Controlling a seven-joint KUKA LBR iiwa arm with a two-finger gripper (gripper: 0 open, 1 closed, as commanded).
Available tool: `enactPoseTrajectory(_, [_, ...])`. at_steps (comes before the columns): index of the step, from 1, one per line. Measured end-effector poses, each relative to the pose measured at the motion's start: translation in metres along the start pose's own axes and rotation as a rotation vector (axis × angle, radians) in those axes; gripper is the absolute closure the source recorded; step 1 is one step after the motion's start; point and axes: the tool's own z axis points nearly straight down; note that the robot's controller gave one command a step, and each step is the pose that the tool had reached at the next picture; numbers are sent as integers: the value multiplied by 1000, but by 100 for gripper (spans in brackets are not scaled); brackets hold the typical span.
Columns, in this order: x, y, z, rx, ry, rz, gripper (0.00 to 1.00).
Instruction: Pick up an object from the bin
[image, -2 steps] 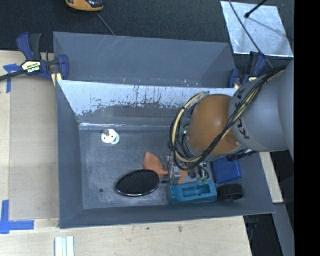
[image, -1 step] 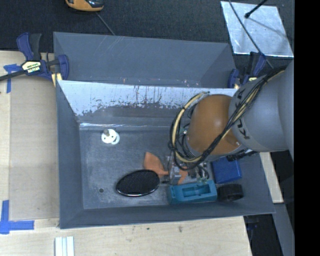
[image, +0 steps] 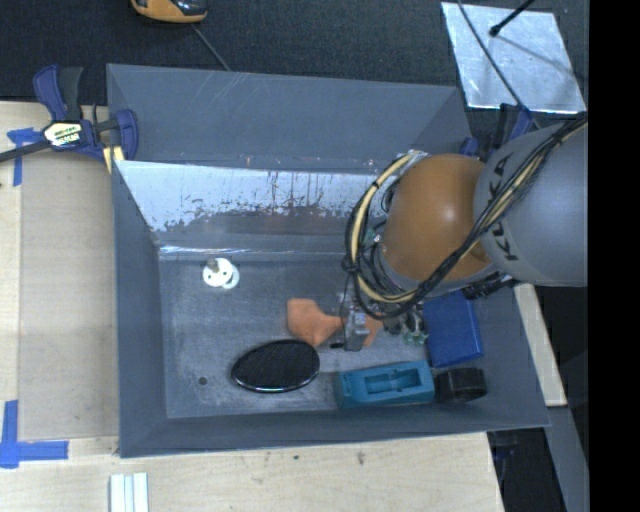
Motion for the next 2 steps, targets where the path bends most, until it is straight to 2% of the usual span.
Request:
enactPoseTrajectory(1, [0, 0, 0, 0, 0, 0, 100])
enactPoseTrajectory(2, [-4, -20, -139, 0, -1, -14, 100])
